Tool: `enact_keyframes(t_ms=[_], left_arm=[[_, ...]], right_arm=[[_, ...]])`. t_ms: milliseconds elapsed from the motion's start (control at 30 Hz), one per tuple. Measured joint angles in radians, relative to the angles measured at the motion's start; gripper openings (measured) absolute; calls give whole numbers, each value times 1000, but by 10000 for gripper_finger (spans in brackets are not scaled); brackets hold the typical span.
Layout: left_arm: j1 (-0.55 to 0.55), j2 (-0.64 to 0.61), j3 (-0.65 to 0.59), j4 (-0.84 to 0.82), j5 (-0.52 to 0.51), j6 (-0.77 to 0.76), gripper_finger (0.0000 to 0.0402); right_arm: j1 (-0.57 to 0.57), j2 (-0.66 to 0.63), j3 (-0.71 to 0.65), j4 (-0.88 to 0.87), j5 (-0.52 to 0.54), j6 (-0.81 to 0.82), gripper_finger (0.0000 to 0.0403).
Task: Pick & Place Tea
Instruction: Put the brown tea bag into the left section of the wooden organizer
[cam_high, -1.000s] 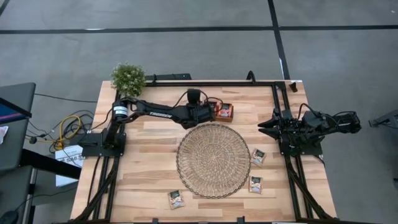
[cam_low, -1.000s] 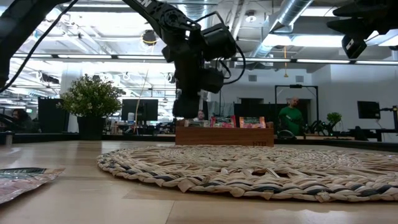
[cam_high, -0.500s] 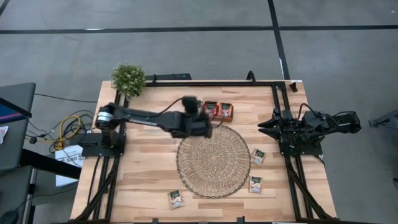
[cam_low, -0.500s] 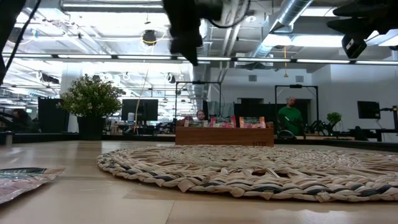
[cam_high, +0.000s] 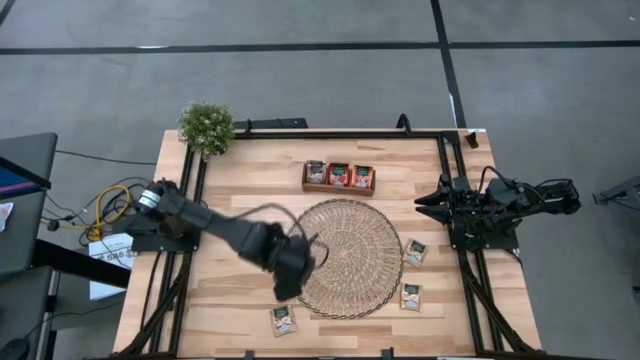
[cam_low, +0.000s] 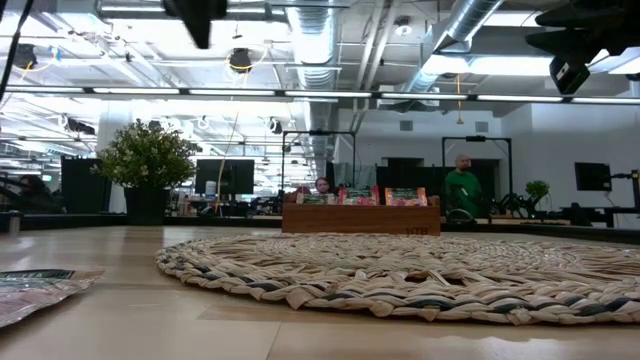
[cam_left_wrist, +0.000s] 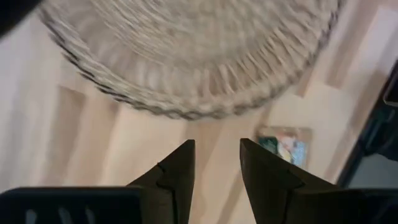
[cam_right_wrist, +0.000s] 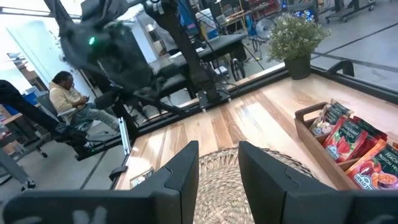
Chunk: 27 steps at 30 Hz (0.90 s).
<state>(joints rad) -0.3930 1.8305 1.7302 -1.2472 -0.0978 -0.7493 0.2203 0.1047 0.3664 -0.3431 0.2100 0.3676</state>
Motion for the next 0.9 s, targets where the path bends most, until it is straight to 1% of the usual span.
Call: enact_keyframes(t_ms=[167,333,467,733,900], left_arm=[[-95,2,-108,82,0,-135,119],[-145,3,-237,239,4,-205,119],[-152,3,-293,344,42,-209,119],[-151,3,-385,492,169,-163,119],[-153,3,-439,541,188,-160,119]], right_arm=[[0,0,0,0,0,0,104],[0,0,0,0,0,0,104],[0,0,0,0,0,0,104],[0,0,0,0,0,0,104],[0,0,0,0,0,0,104]])
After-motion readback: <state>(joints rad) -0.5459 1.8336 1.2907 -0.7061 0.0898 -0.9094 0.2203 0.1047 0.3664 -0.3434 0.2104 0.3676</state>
